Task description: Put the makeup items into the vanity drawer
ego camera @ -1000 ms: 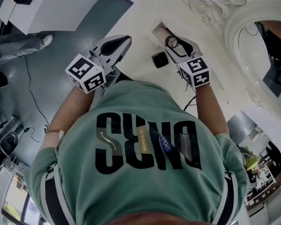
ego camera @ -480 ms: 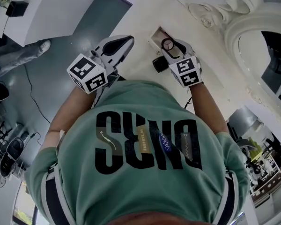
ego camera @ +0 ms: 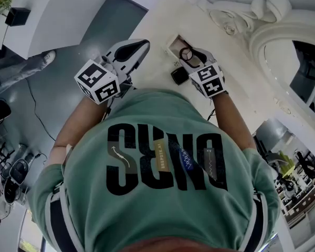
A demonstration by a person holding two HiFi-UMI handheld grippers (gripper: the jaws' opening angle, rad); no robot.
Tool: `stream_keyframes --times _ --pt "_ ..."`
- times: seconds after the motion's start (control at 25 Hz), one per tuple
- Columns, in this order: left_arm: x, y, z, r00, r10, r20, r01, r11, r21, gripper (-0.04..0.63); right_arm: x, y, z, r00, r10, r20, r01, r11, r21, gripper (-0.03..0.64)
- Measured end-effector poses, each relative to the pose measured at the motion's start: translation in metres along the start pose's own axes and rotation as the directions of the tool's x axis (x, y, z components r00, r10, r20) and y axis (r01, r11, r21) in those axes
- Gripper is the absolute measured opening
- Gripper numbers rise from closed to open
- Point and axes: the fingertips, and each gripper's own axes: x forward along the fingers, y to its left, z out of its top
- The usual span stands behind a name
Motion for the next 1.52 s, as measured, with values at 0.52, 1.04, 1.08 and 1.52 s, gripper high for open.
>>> stream_keyframes --times 0.52,1.04,1.08,1.52 --pt "-0.006 0.002 0.012 1.0 -0.025 0.014 0.025 1.0 0.005 0.003 -0.002 -0.005 0.0 1.0 -0.013 -0.029 0.014 0.999 0.031 0.23" --pt "0.003 -0.024 0.027 0.993 -0.116 0.018 0.115 0.992 0.049 0.003 -0.057 0.004 0.025 0.992 -0.039 0.117 0.032 0.998 0.062 0.232" --pt "0.005 -0.028 0.028 0.992 -0.126 0.016 0.125 0.991 0.052 0.003 -0.064 0.005 0.026 0.991 -0.039 0.131 0.03 0.997 0.072 0.232" --pt "0.059 -0.094 0.032 0.965 -0.26 -0.018 0.26 0.956 0.133 0.003 -0.188 -0.033 0.019 0.894 -0.206 0.398 0.116 0.964 0.239 0.173"
